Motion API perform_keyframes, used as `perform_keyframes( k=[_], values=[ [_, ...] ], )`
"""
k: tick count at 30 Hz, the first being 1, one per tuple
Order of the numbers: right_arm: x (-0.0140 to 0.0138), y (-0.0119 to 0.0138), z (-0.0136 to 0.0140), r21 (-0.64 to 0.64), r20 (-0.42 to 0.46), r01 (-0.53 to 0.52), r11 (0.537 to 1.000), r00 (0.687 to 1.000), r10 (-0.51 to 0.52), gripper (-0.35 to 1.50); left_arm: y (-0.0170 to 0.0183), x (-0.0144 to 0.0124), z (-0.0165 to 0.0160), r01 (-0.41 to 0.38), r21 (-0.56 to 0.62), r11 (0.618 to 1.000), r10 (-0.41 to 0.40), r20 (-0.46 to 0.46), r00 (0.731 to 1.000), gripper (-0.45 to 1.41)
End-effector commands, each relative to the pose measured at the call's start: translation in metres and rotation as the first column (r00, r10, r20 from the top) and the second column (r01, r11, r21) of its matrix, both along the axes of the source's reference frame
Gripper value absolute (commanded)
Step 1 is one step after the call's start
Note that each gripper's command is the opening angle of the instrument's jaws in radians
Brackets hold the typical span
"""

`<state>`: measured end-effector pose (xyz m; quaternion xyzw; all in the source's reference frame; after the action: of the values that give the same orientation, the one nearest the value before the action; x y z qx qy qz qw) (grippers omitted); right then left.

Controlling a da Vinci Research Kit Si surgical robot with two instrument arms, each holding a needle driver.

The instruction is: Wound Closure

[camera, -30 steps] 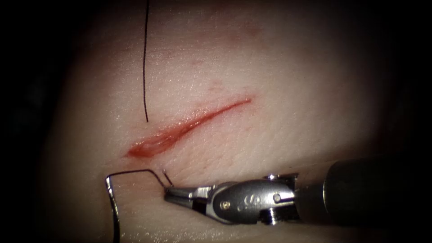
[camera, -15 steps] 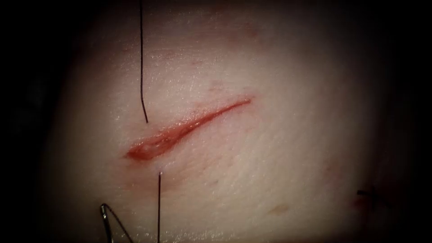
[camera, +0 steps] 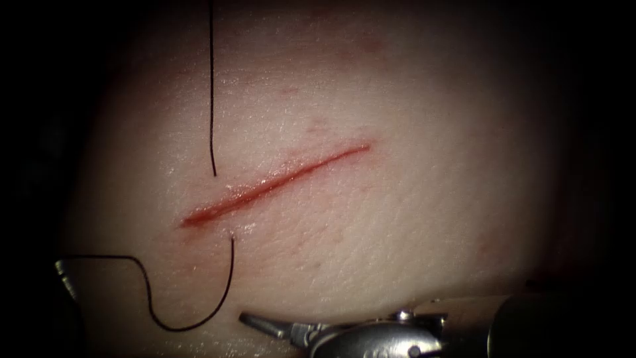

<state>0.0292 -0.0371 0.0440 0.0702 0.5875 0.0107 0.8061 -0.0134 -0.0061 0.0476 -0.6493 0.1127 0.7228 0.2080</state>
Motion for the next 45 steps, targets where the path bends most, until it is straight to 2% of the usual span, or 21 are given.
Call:
perform_keyframes(
  k=[1,6,11,13,17,25,38,45],
  values=[
    [0.0003,0.0004,0.0011,-0.024,0.008,0.0,1.0,1.0,0.0,1.21,-0.0006,-0.0003,0.0004,0.005,-0.001,1.0,-0.005,0.002,1.0,-0.45],
    [0.0012,0.0015,0.0032,-0.096,0.038,-0.014,0.995,0.999,0.018,1.16,0.0005,0.0007,0.0,0.033,0.002,0.999,-0.033,-0.005,0.999,-0.45],
    [0.003,0.0018,0.0057,-0.121,0.061,-0.032,0.992,0.997,0.04,1.1,0.0007,0.0001,0.0,0.03,-0.005,1.0,-0.03,-0.003,1.0,-0.45],
    [0.0038,0.0018,0.0066,-0.126,0.066,-0.042,0.991,0.997,0.051,1.01,0.0007,-0.0001,0.0,0.028,-0.007,1.0,-0.028,0.0,1.0,-0.45],
    [0.0048,0.0026,0.0076,-0.126,0.082,-0.054,0.99,0.995,0.065,0.94,0.0007,-0.0001,0.0001,0.027,-0.007,1.0,-0.027,0.001,1.0,-0.45],
    [0.005,0.0032,0.0068,-0.12,0.07,-0.076,0.99,0.994,0.085,0.96,0.001,0.0003,0.0003,0.024,-0.006,1.0,-0.024,0.003,1.0,-0.45],
    [0.0025,0.0038,0.0059,-0.107,0.068,-0.07,0.992,0.995,0.077,0.89,0.0017,0.0019,0.0004,0.052,-0.025,0.998,-0.052,0.005,0.999,-0.45],
    [0.0035,0.0049,0.0058,-0.099,0.071,-0.091,0.991,0.993,0.098,0.89,0.0009,0.0019,0.0002,0.057,-0.032,0.998,-0.057,-0.003,0.998,-0.45]
  ],
)
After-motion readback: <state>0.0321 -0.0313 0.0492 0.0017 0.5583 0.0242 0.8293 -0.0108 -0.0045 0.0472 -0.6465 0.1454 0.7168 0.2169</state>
